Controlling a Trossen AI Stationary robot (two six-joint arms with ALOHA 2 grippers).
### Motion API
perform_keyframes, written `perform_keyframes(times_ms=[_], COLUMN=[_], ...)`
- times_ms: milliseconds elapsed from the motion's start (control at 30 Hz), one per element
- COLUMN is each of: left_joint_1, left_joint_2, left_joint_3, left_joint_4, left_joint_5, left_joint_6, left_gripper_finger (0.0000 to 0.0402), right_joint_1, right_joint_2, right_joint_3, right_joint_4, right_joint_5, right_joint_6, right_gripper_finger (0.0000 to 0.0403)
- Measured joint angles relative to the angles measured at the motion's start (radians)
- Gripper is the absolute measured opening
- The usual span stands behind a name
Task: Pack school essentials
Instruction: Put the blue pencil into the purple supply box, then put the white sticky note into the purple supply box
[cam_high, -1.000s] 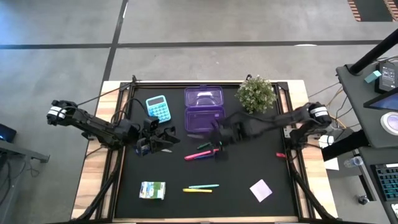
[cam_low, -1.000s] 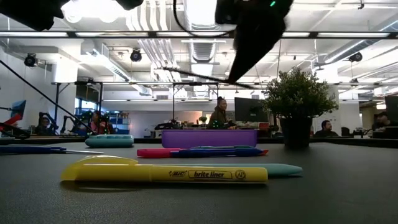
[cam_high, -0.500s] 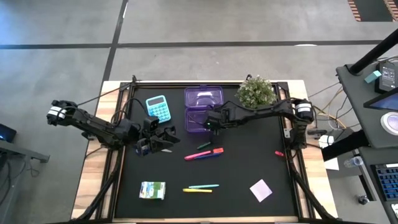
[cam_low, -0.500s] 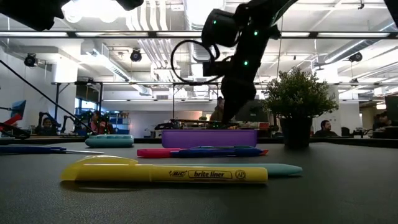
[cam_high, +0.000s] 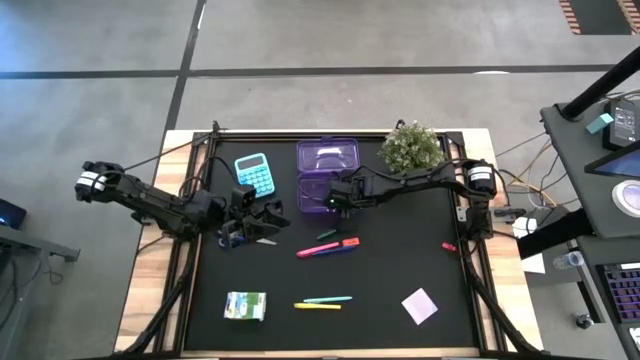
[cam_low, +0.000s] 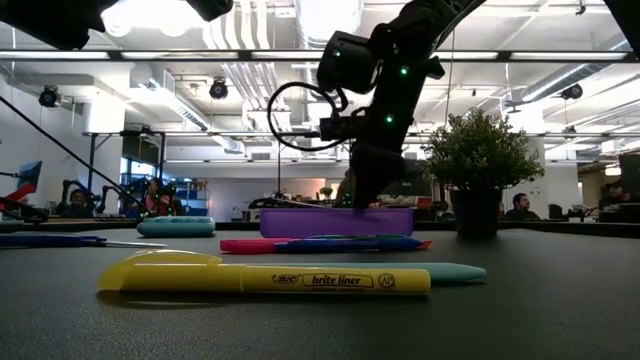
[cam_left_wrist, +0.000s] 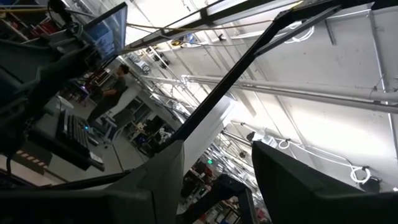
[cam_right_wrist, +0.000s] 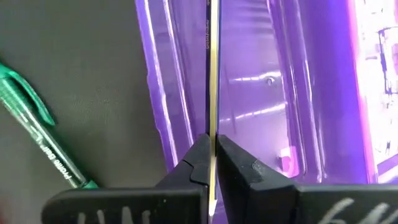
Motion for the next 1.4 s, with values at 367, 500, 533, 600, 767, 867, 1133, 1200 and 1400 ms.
perform_keyframes(times_ms=[367,500,533,600,767,867,1133,1200,1400], left_joint_1=[0.003,0.010,0.014,0.024,0.039,0.039,0.035,0.032,0.002], left_joint_2=[-0.001,-0.001,-0.001,-0.001,0.000,0.002,0.097,0.139,0.285], left_joint_3=[0.004,0.009,0.013,0.032,0.124,0.202,0.315,0.327,0.359], left_joint_4=[-0.031,-0.051,-0.069,-0.135,-0.443,-0.650,-0.830,-0.833,-0.810], left_joint_5=[0.007,0.018,0.019,0.018,0.018,0.018,0.017,0.017,0.014], left_joint_6=[0.000,0.001,0.001,0.004,0.082,0.180,0.428,0.460,0.620], left_gripper_finger=[0.0173,0.0173,0.0173,0.0173,0.0173,0.0173,0.0173,0.0173,0.0173], right_joint_1=[-0.002,-0.002,-0.002,0.007,0.073,0.128,0.331,0.393,0.579], right_joint_2=[0.000,-0.007,-0.010,-0.014,-0.040,-0.066,-0.139,-0.147,-0.156], right_joint_3=[0.003,0.061,0.085,0.133,0.243,0.282,0.288,0.288,0.287], right_joint_4=[-0.002,-0.114,-0.157,-0.251,-0.449,-0.571,-0.864,-0.905,-0.918], right_joint_5=[0.068,0.075,0.075,0.076,0.061,0.041,-0.050,-0.097,-0.223], right_joint_6=[0.117,0.247,0.270,0.307,0.419,0.525,0.885,0.966,1.202], right_gripper_finger=[0.0109,0.0146,0.0153,0.0162,0.0165,0.0160,0.0148,0.0148,0.0160])
